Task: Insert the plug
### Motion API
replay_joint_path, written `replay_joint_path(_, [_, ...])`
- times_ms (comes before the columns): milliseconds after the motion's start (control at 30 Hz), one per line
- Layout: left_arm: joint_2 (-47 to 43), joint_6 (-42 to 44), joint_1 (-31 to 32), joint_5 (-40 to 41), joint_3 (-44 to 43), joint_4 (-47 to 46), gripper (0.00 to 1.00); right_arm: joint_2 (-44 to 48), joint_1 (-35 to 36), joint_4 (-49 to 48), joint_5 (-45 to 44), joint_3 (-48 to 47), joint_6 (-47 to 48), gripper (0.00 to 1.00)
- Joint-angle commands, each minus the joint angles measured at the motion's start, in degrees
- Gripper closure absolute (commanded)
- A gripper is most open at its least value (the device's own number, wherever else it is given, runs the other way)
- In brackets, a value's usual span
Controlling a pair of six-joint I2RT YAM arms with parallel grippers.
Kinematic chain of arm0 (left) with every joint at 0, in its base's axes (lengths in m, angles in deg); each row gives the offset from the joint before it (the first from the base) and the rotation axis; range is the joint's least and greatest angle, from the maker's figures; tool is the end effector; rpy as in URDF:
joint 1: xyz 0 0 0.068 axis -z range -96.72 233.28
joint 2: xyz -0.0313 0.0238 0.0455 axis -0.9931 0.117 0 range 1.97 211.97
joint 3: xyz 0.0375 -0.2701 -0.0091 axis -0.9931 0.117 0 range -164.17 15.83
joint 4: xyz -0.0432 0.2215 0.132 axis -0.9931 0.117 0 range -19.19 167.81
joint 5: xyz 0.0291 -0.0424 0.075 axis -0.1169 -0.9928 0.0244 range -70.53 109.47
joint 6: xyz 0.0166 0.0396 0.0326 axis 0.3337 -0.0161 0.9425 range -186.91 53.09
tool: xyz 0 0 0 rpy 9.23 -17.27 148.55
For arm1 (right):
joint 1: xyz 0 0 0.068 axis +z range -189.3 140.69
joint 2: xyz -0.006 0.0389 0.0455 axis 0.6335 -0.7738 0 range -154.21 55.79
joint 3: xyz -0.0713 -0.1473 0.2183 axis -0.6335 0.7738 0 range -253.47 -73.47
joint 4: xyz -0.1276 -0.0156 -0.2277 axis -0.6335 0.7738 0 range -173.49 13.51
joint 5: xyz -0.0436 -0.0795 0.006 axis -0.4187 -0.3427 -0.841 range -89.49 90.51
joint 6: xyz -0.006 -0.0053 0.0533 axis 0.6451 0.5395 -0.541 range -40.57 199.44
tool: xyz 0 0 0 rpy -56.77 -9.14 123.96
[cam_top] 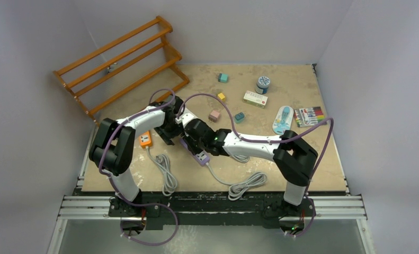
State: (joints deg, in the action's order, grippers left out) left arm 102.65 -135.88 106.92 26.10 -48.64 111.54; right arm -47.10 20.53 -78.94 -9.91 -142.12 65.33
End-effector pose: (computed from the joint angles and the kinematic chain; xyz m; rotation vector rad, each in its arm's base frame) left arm 0.3010 -0.1272 0.1700 -1.1346 2.6673 -0.1238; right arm 0.2066 0.3426 0.2143 -0.7940 2.1389 0.4909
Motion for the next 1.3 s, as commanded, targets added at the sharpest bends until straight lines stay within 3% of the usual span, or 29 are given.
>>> replay_joint_path(0, [-2.49,1.90,-0.25,-0.70,0.84,-0.84,0.37,-4.16,-0.59,11.49,0.46,-2.32,2.69,1.00])
replay_joint_path(567, [-3.15,2.34,-0.26,-1.24,1.86,-1.53,0.38,-8.62,-0.60,15.82,-0.46,1.60,-0.08,1.00])
replay_joint_path(800, [-3.10,2.30,-0.25,-1.33,2.14,-1.70,0.38,-7.52,-0.54,12.12,1.00,5.50,-2.90,1.00])
replay_joint_path(1267, [-2.97,2.16,-0.25,-1.42,2.15,-1.80,0.38,-3.18,0.81,8.80,-4.27,11.73,-4.70,1.00])
